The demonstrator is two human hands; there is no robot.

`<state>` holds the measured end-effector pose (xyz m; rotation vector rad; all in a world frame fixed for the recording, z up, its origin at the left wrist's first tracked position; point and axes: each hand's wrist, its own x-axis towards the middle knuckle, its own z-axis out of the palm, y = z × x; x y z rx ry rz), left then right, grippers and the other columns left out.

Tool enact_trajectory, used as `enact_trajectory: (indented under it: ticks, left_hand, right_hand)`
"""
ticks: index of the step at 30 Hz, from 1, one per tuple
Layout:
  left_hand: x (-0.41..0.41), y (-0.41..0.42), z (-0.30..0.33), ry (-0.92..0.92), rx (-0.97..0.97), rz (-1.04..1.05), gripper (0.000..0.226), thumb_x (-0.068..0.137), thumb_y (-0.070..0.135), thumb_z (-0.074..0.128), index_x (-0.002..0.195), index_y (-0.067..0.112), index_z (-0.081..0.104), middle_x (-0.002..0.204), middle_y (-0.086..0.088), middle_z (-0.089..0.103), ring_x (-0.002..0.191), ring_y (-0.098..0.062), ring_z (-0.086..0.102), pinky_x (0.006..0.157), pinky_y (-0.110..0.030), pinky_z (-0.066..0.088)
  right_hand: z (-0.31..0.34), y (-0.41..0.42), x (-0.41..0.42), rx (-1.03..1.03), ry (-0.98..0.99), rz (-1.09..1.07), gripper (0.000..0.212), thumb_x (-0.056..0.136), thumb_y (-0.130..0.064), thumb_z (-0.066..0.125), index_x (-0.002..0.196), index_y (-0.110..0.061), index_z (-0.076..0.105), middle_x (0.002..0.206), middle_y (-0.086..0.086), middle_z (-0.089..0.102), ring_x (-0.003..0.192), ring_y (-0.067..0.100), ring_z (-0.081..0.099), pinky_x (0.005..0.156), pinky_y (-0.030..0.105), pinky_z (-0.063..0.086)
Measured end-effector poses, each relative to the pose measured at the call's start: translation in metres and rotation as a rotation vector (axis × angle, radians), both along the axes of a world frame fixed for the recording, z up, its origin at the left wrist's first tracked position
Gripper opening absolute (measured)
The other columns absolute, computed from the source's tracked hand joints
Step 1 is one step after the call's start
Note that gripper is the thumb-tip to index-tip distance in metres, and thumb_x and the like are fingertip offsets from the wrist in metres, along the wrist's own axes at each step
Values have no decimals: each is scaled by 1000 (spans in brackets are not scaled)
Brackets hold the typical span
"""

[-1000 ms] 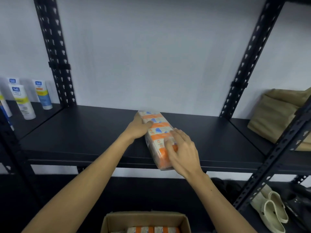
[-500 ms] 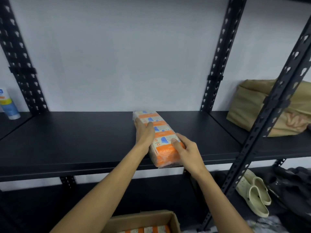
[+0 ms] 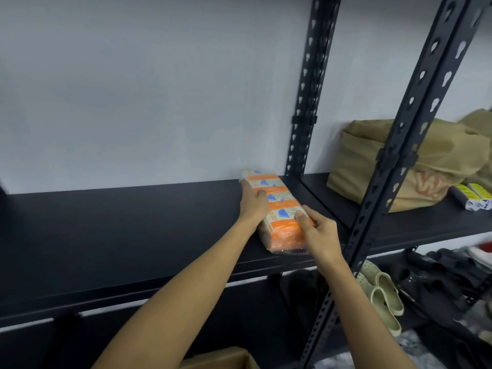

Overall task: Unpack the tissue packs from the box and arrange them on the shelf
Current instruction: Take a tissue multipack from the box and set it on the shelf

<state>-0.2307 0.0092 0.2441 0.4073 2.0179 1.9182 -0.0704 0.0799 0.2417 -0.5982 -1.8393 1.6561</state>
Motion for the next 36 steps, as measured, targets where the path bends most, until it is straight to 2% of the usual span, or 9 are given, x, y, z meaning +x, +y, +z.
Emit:
enact_trajectory:
  ticks: [5, 12, 17, 19, 22, 26, 30, 33, 36]
  left_hand:
    - [-17, 43, -1, 3, 21, -23, 52, 106, 23, 42, 152, 28, 19, 119, -6, 63, 89, -22, 73, 79, -47, 63]
    - [-33, 79, -6, 16, 31, -40, 39, 106, 22, 41, 144, 25, 32, 120, -8, 63, 93, -24, 73, 81, -48, 63]
    - [-41, 92, -14, -33, 87, -60, 40, 107, 24, 41, 146, 29, 32, 120, -8, 64, 93, -26, 74, 80, -50, 63]
    - [-43, 97, -16, -45, 101, -57, 42, 107, 25, 40, 148, 30, 31, 120, -7, 64, 92, -25, 74, 79, -50, 63]
    - [-48, 107, -18, -52, 113, -62, 46, 106, 27, 40, 150, 34, 27, 123, -7, 64, 93, -25, 74, 80, -49, 63]
    - [-49, 118, -18, -77, 151, -43, 53, 106, 27, 40, 154, 39, 19, 128, -6, 62, 96, -25, 73, 82, -50, 62]
    - [-45, 126, -16, -124, 193, -61, 60, 107, 25, 38, 156, 44, 8, 137, -9, 54, 102, -28, 71, 83, -51, 62]
    - [-45, 127, -14, -174, 206, -119, 72, 108, 24, 39, 157, 45, -9, 146, -8, 47, 111, -29, 66, 92, -52, 58]
    - [-46, 122, -12, -150, 184, -152, 74, 108, 26, 40, 157, 43, -13, 144, -8, 50, 110, -27, 67, 93, -50, 58]
  right_hand:
    - [0, 34, -22, -58, 2, -77, 46, 102, -24, 59, 143, -6, 52, 102, -1, 71, 79, 6, 72, 58, 14, 53]
    - [-6, 61, -45, -154, 43, -211, 39, 101, -19, 59, 138, -9, 58, 94, -10, 67, 78, 1, 68, 54, 9, 49]
    - [-14, 63, -55, -39, 65, -376, 39, 98, -21, 58, 135, -10, 62, 114, 1, 70, 93, 8, 68, 70, 19, 52]
    - [-15, 67, -60, -1, 63, -414, 37, 97, -21, 58, 131, -11, 65, 118, 3, 70, 91, 5, 66, 71, 18, 50]
    - [-13, 75, -65, 41, 33, -460, 31, 96, -20, 58, 123, -11, 69, 108, 0, 71, 80, -6, 60, 62, 9, 42]
    - [-11, 84, -73, 96, -31, -531, 24, 93, -25, 59, 113, -16, 71, 86, -15, 60, 71, -4, 55, 54, 5, 35]
    - [-8, 93, -80, 111, -75, -612, 25, 89, -33, 62, 108, -21, 73, 108, -1, 68, 92, 12, 59, 73, 25, 41]
    - [-8, 97, -82, 121, -98, -631, 24, 88, -35, 61, 105, -23, 74, 108, 0, 69, 97, 14, 58, 76, 27, 39]
    - [-8, 97, -81, 128, -105, -635, 24, 88, -37, 60, 104, -25, 74, 108, -1, 69, 99, 15, 59, 78, 27, 40]
